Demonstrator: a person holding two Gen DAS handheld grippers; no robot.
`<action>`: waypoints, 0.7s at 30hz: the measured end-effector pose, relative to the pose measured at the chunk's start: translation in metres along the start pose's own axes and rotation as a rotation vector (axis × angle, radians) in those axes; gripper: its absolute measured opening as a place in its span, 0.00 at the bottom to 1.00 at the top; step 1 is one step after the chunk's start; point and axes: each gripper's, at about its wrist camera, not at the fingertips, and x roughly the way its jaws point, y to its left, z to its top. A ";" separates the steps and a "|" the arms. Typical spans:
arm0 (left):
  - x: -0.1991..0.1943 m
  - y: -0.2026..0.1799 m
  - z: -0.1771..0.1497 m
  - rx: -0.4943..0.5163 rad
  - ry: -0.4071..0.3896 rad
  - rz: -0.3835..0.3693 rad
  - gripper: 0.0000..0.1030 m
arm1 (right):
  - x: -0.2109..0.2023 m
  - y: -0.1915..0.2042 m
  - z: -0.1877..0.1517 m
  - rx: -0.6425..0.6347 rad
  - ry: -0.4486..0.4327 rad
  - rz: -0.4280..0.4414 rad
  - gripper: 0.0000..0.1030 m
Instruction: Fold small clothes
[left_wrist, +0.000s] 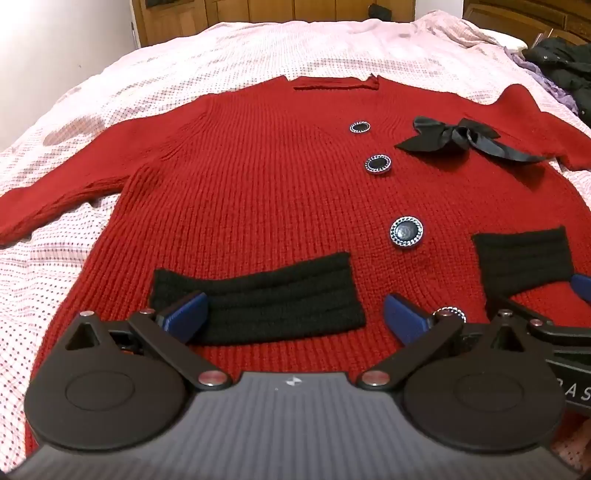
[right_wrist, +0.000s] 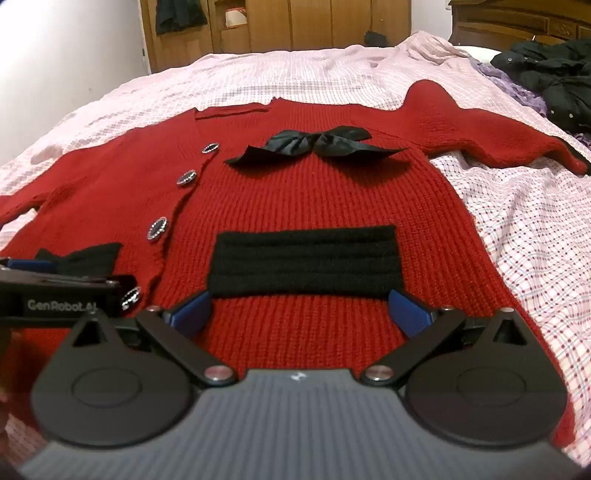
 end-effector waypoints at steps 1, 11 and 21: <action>0.000 0.000 0.000 -0.004 0.000 -0.001 1.00 | 0.001 0.001 0.000 -0.003 -0.002 0.000 1.00; -0.002 0.006 -0.001 -0.006 -0.006 -0.016 1.00 | -0.004 0.001 -0.004 0.002 -0.024 0.011 1.00; -0.001 0.001 -0.002 0.005 -0.011 -0.003 1.00 | -0.003 0.000 -0.005 -0.002 -0.027 0.011 1.00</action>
